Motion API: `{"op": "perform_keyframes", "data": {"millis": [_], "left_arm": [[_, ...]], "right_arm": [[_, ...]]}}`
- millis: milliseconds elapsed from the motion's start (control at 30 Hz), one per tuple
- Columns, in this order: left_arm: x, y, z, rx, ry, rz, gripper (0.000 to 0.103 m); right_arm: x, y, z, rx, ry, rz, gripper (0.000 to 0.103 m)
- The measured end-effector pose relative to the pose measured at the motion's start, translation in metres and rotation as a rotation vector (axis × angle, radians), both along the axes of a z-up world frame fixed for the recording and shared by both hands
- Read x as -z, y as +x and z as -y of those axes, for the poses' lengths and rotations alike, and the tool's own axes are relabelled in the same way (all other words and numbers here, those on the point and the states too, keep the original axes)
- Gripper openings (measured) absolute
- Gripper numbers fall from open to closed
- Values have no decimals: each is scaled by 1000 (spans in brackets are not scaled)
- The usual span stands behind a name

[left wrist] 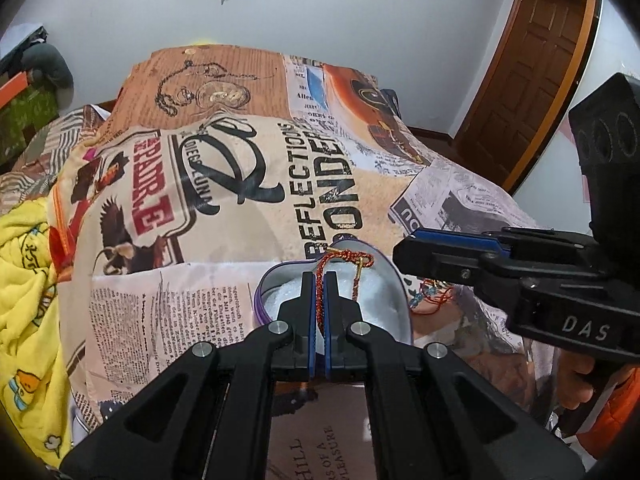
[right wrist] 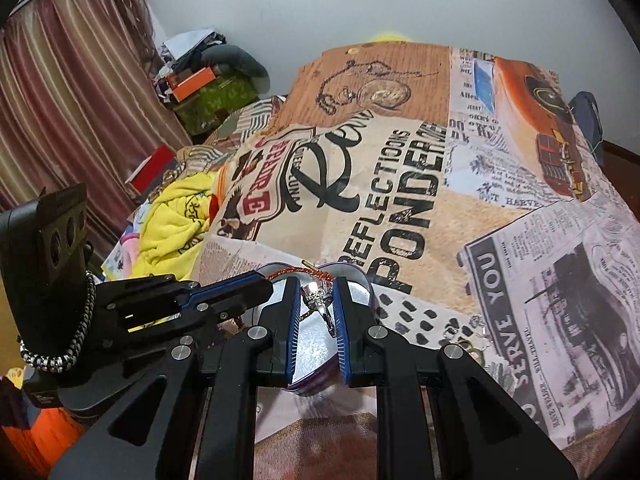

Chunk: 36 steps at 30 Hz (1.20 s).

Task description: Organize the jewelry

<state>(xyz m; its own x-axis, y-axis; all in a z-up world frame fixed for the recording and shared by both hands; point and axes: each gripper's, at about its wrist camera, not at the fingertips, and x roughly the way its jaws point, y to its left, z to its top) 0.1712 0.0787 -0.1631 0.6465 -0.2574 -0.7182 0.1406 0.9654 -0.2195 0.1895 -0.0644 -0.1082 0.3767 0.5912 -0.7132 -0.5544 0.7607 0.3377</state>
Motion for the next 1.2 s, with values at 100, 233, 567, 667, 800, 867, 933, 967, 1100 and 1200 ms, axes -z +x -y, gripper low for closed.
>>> {"op": "perform_keyframes", "data": {"millis": [100, 233, 567, 667, 800, 867, 933, 967, 1100, 1200], "left_arm": [[2, 1, -2, 0, -3, -4, 1], [-3, -2, -5, -8, -1, 13, 1], [-10, -12, -17, -70, 77, 43, 17], [-11, -16, -20, -91, 100, 48, 34], [-11, -21, -26, -116, 113, 42, 37], [-11, -24, -30, -131, 117, 37, 38], [-12, -26, -32, -148, 127, 35, 40], [-13, -27, -33, -155, 130, 36, 41], [-17, -33, -34, -169, 129, 38, 43], [-21, -35, -29, -166, 132, 41, 44]], "right_arm": [[5, 1, -4, -5, -9, -10, 14], [10, 2, -8, -13, -15, -25, 14], [18, -1, -15, -38, -33, -35, 15], [19, -2, -17, -44, -39, -29, 15], [15, -5, -21, -50, -57, -12, 15], [14, -6, -22, -50, -72, -2, 17], [12, -8, -22, -48, -84, 10, 20], [11, -9, -21, -46, -88, 16, 22], [3, -14, -17, -31, -107, 52, 29], [-3, -18, -11, -19, -117, 76, 31]]}}
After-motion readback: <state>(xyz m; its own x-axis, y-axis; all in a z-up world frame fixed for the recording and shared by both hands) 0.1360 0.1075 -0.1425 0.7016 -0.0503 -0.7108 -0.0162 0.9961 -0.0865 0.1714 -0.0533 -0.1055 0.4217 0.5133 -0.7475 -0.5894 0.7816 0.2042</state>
